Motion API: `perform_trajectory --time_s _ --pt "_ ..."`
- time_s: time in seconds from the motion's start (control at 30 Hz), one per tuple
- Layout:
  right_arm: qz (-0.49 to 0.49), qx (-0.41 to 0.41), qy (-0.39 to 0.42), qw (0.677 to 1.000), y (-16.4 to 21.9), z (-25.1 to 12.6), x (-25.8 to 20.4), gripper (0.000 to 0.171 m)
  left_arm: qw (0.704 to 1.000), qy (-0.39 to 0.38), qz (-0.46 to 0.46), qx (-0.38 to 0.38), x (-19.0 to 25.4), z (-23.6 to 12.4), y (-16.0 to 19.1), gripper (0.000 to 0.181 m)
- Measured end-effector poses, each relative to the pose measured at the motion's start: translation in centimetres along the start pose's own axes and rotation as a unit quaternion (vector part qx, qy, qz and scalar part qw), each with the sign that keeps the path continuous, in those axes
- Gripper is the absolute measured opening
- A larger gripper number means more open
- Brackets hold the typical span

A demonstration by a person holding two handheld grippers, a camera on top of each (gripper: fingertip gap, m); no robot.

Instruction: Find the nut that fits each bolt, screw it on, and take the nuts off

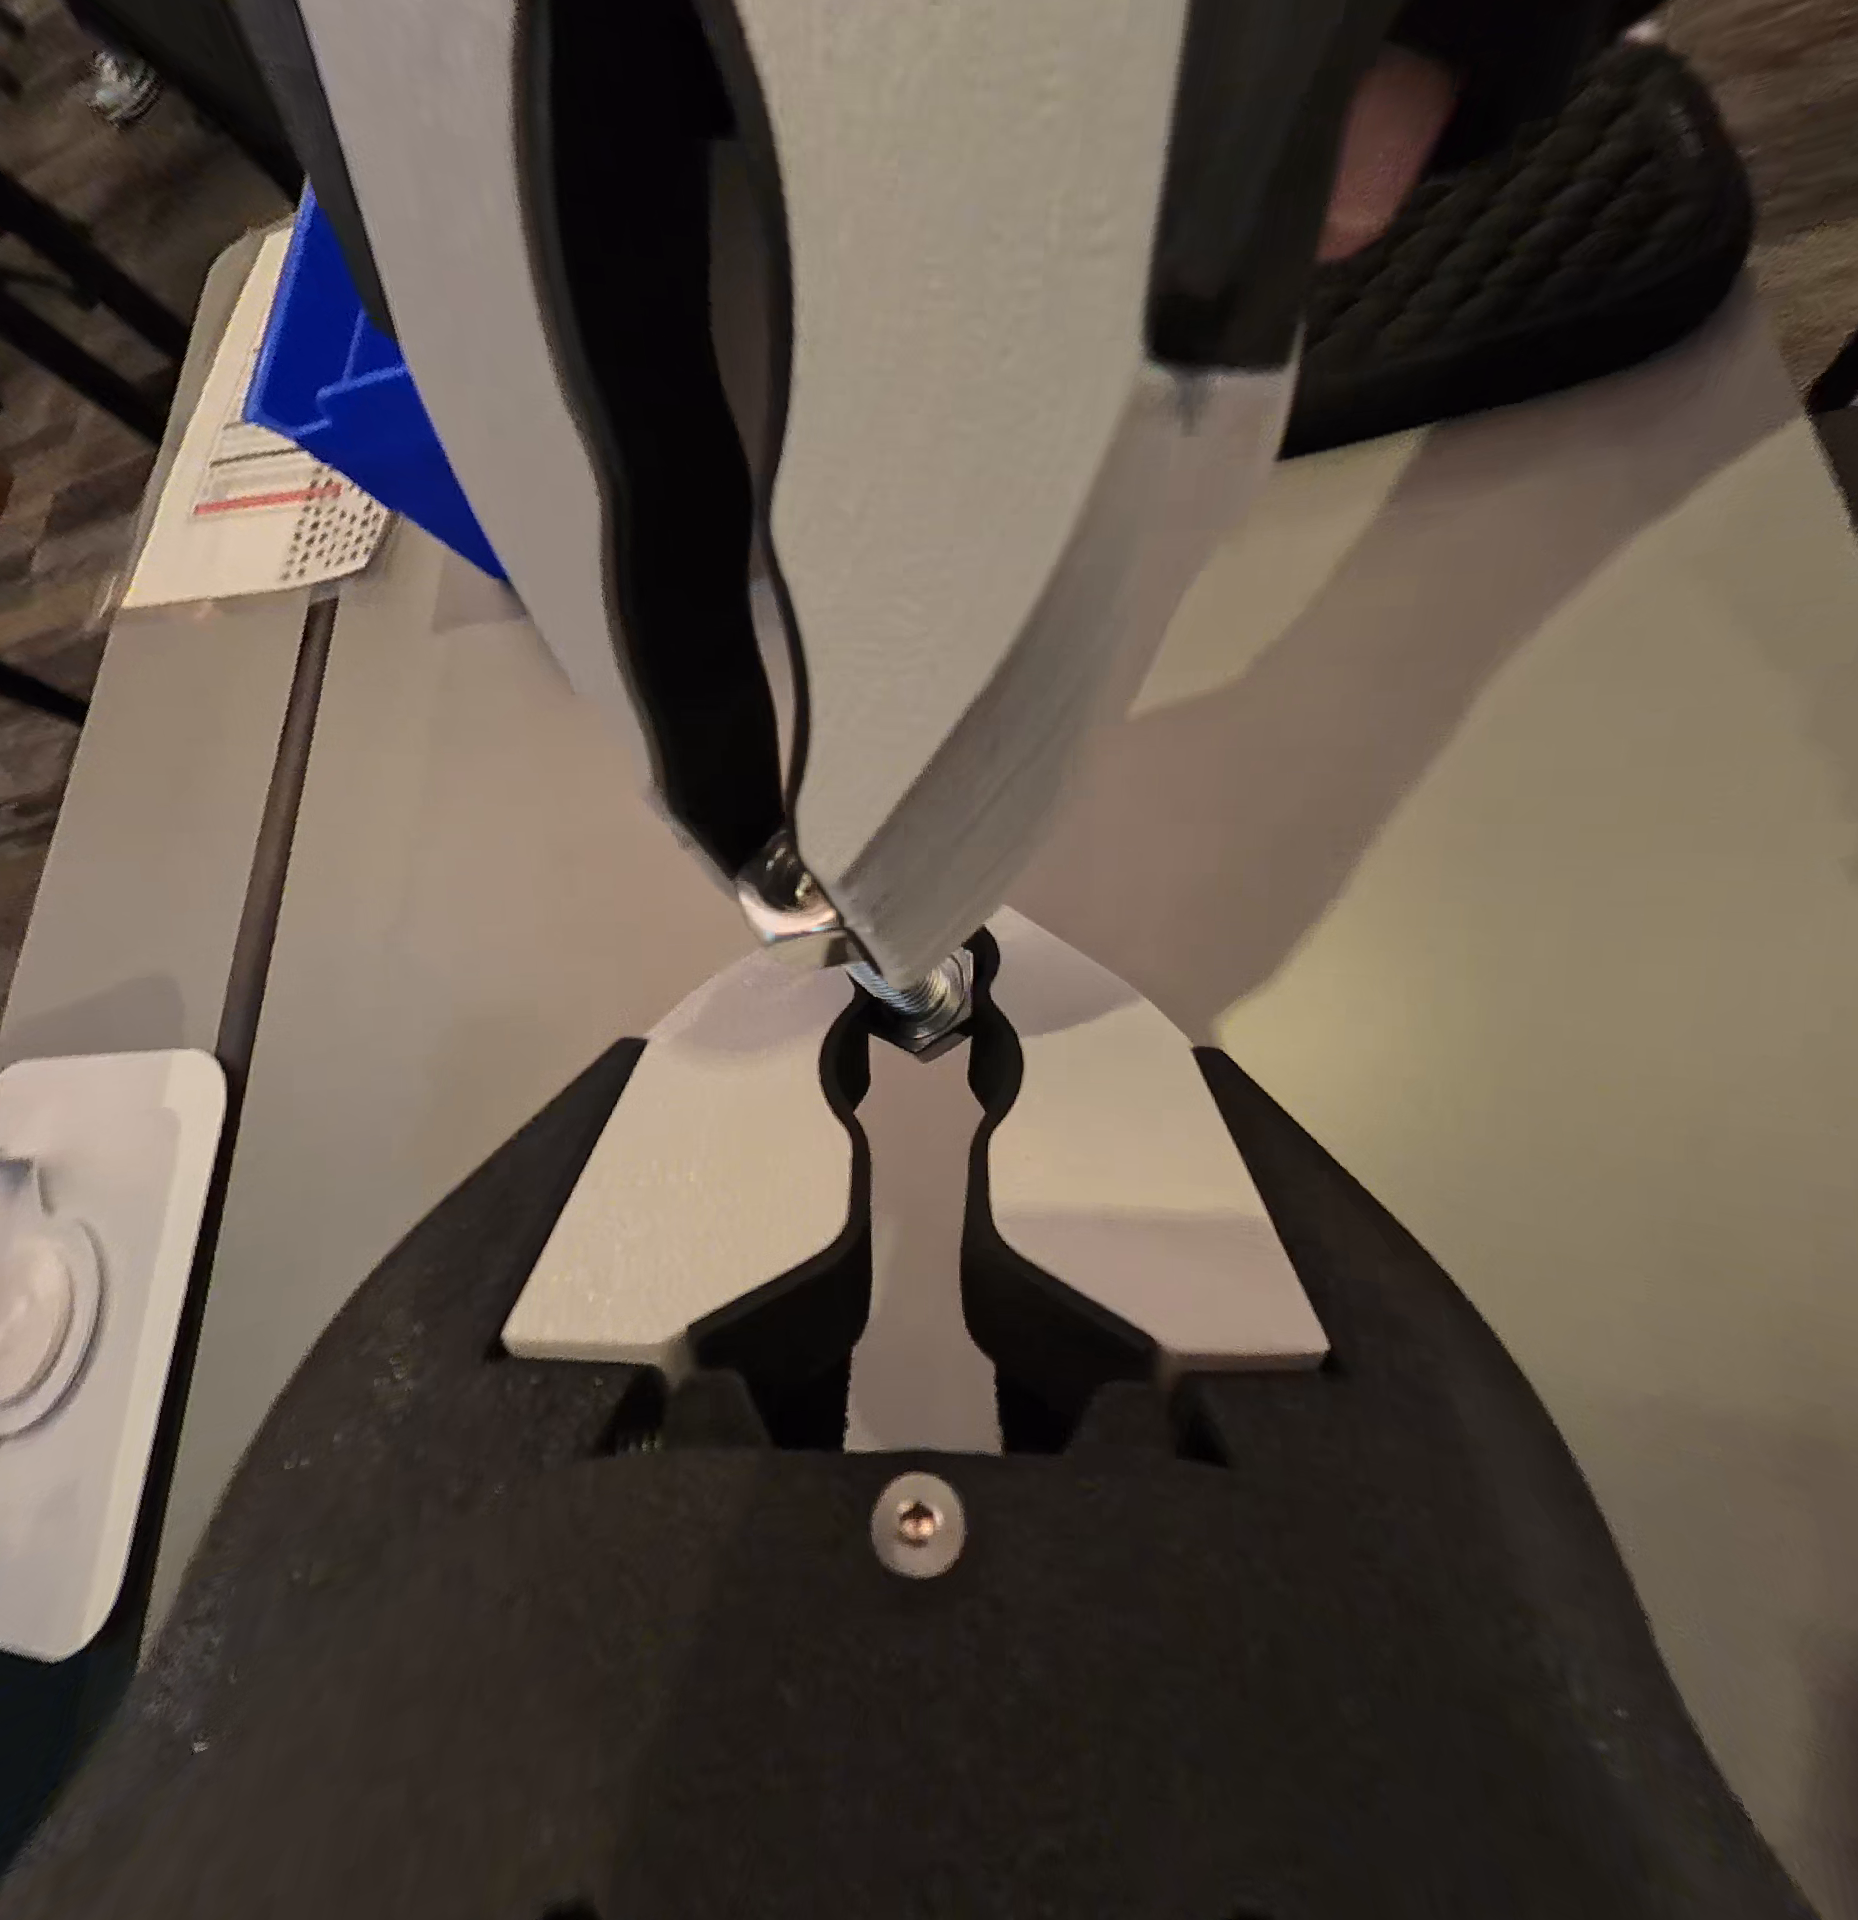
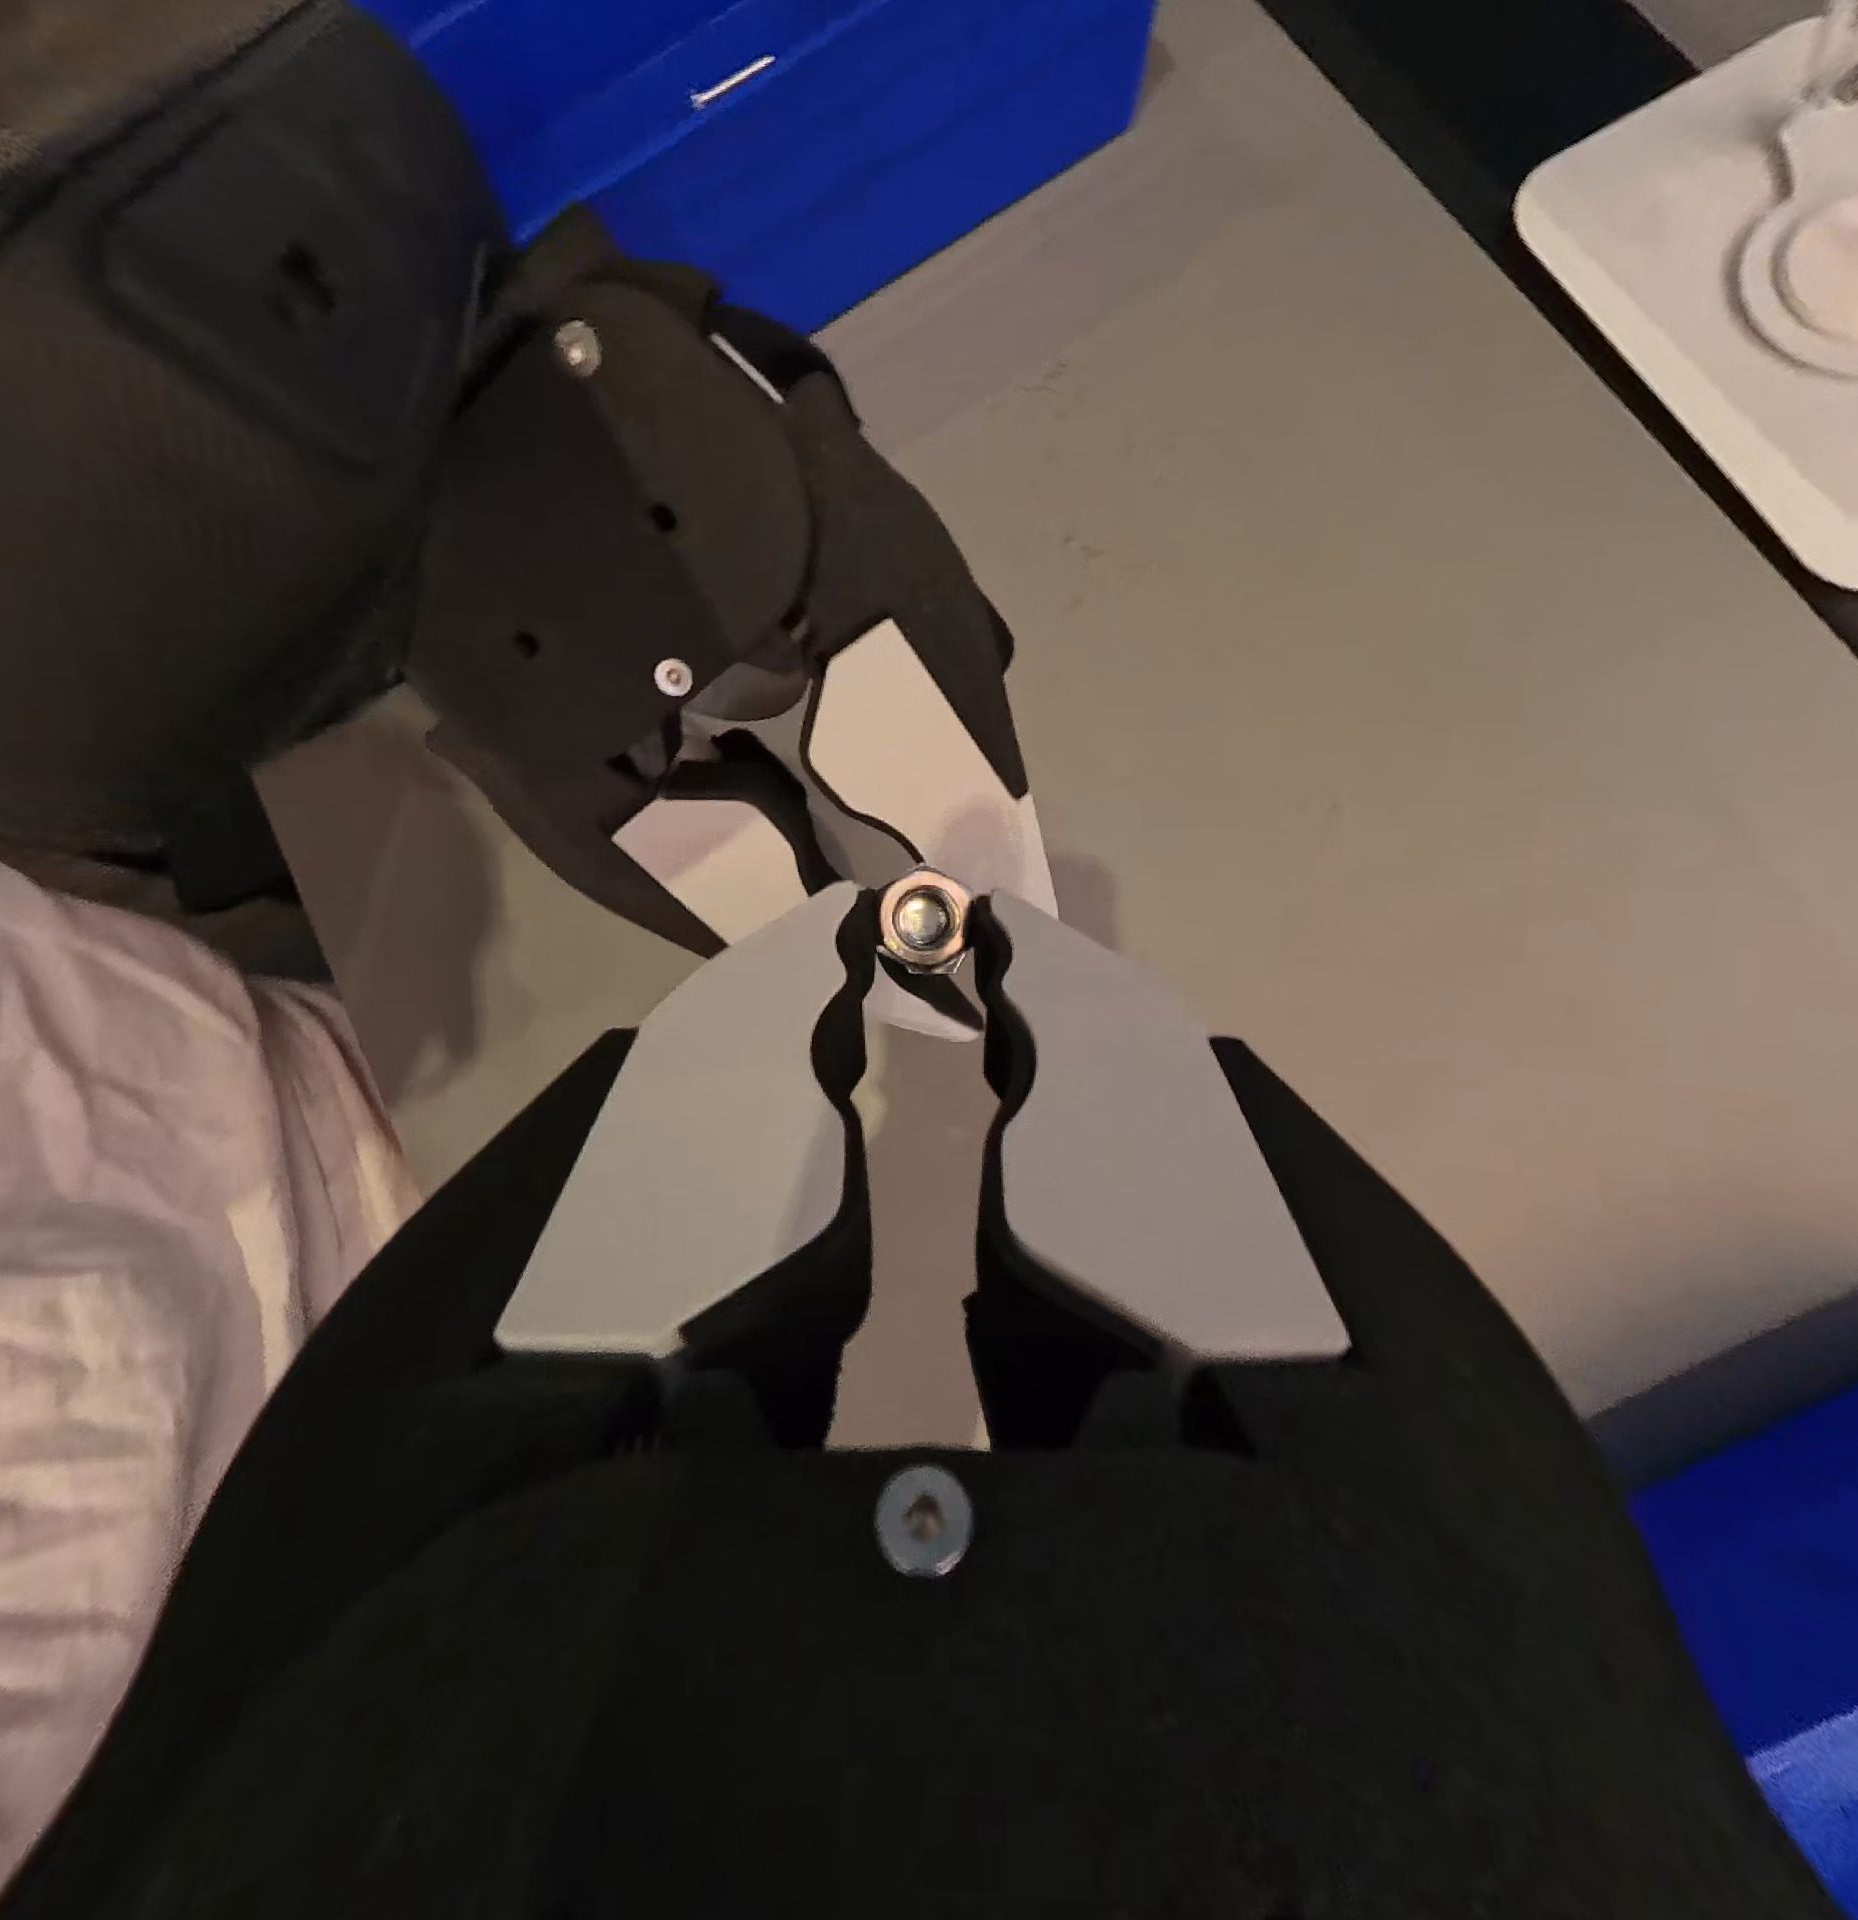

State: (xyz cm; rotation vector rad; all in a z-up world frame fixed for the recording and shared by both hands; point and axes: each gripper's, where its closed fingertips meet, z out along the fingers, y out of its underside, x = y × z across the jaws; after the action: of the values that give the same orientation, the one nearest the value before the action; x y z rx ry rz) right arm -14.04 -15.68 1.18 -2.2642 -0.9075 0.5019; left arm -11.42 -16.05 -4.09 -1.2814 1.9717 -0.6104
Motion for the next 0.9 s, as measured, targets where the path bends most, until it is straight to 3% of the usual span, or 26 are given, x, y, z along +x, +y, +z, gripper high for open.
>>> perform_trajectory --time_s 0.9 --pt "-0.047 0.003 0.021 0.999 -0.7 0.0 0.3 0.023 1.0 -0.003 -0.006 0.011 -0.4 -0.6 -0.3 0.014"
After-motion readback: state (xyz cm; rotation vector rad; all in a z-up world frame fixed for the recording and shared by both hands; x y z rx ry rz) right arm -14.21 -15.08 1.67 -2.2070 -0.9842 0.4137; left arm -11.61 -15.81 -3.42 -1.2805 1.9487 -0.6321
